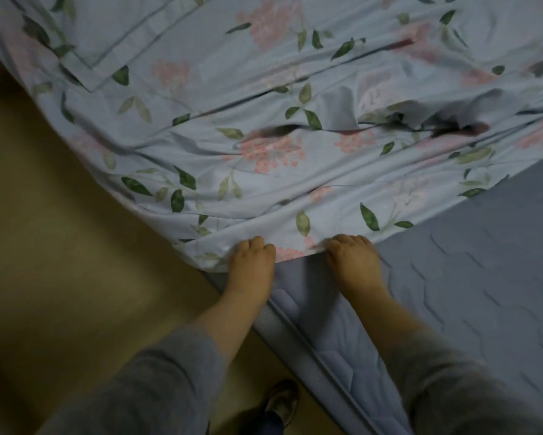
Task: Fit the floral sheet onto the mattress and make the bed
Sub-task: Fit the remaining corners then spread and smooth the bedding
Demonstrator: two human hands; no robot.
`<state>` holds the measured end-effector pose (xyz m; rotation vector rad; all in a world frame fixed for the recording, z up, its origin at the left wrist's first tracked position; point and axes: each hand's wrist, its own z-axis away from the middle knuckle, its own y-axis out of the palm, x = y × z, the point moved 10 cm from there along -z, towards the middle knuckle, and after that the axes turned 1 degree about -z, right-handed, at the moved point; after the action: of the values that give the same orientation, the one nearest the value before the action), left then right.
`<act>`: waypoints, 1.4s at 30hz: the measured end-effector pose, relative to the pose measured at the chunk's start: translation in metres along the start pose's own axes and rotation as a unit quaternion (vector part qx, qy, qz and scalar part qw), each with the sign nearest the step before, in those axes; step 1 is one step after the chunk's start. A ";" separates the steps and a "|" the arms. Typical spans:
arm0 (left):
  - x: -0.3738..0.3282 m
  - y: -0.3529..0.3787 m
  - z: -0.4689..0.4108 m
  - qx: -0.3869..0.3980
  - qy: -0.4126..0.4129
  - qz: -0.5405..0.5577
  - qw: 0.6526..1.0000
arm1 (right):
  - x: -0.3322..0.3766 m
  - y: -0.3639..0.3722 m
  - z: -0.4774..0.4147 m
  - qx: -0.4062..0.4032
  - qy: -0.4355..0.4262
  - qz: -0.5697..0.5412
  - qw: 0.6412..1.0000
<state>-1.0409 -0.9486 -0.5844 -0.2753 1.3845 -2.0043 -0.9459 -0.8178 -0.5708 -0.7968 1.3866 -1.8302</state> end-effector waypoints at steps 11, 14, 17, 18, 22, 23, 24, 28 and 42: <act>-0.008 -0.029 0.059 0.053 0.036 0.027 0.998 | 0.009 -0.045 0.072 -0.039 -0.003 -0.023 0.999; -0.007 -0.039 0.083 0.054 0.027 0.038 0.997 | 0.017 -0.064 0.098 -0.057 -0.005 -0.030 0.998; 0.004 -0.037 0.105 0.065 0.010 0.044 0.997 | 0.035 -0.071 0.121 -0.042 -0.004 -0.033 0.999; 0.010 -0.035 0.112 0.071 0.005 0.042 0.997 | 0.043 -0.069 0.128 -0.034 0.000 -0.036 0.999; 0.041 -0.019 0.143 0.100 0.006 0.008 0.995 | 0.087 -0.047 0.165 0.044 -0.018 -0.071 0.996; 0.050 -0.010 0.153 0.115 0.007 0.004 0.993 | 0.099 -0.041 0.174 0.065 -0.015 -0.072 0.995; 0.057 -0.006 0.161 0.123 0.007 0.003 0.992 | 0.109 -0.034 0.182 0.089 -0.009 -0.081 0.993; 0.086 0.012 0.195 0.115 -0.008 0.038 0.993 | 0.152 -0.013 0.211 0.128 -0.011 -0.083 0.988; 0.126 0.012 0.224 0.126 0.003 0.032 0.992 | 0.142 -0.036 0.199 0.106 -0.076 0.033 0.991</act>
<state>-1.0137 -1.1982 -0.5277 -0.1109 1.1138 -2.0994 -0.8719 -1.0351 -0.4795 -0.7525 1.0902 -1.7904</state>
